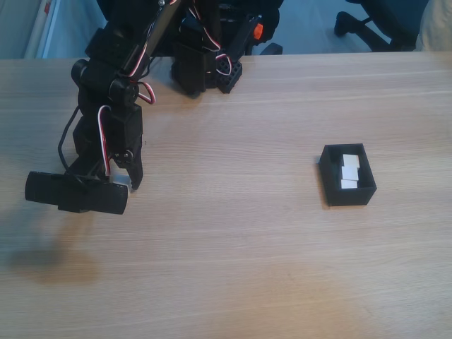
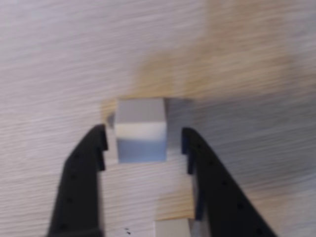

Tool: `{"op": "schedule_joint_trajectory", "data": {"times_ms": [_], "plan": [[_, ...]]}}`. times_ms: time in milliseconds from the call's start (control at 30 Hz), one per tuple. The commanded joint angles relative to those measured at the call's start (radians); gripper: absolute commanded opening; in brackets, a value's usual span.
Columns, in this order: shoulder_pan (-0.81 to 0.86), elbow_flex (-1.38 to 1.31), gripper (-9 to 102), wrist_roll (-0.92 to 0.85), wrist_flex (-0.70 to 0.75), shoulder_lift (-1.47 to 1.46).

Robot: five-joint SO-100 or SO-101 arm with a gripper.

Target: Pick blocks and place them in the box.

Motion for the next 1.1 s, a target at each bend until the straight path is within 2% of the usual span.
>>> {"op": "schedule_joint_trajectory", "data": {"times_ms": [0,333,633,800,1067], "plan": [[-0.014,-0.049,12,0.011,0.009,0.006],[-0.031,-0.041,0,0.008,0.041,0.014],[-0.104,0.057,0,0.017,0.074,0.181],[-0.268,0.130,0,0.120,0.107,0.364],[-0.695,0.164,0,0.437,0.176,0.589]]}}
